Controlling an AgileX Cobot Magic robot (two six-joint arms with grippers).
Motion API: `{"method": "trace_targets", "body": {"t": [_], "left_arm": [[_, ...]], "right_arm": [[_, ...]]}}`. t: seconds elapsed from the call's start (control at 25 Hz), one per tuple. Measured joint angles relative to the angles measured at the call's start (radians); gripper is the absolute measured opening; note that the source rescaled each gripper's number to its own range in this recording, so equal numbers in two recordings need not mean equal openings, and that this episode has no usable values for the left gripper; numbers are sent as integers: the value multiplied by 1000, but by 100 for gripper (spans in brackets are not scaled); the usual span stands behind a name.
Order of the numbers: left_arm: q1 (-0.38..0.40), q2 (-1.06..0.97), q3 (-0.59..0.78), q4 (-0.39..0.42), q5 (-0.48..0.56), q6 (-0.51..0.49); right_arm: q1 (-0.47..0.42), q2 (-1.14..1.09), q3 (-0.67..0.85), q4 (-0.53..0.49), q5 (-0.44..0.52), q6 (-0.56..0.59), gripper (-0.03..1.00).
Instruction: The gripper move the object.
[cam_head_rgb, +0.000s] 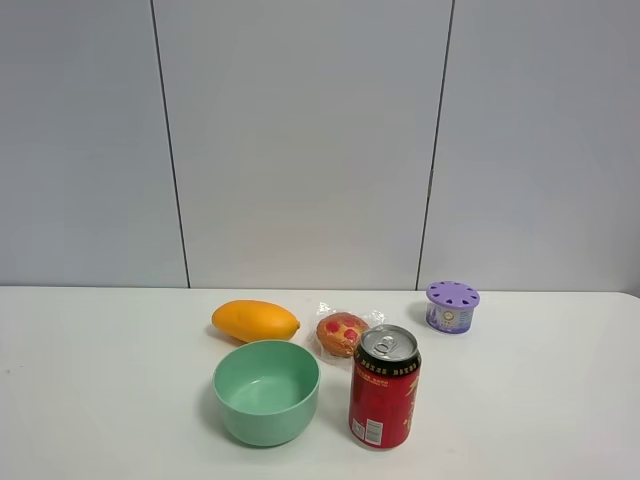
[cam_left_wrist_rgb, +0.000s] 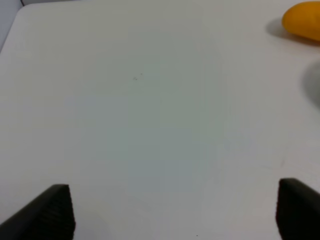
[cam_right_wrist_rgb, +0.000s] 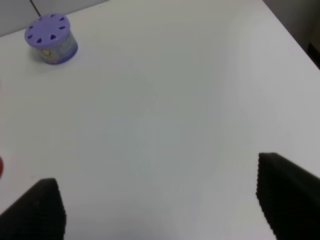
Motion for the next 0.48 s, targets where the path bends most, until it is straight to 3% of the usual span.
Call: {"method": "trace_targets", "body": {"t": [0.48], "left_arm": [[0, 0, 0, 0, 0, 0]], "right_arm": [[0, 0, 0, 0, 0, 0, 55]]}}
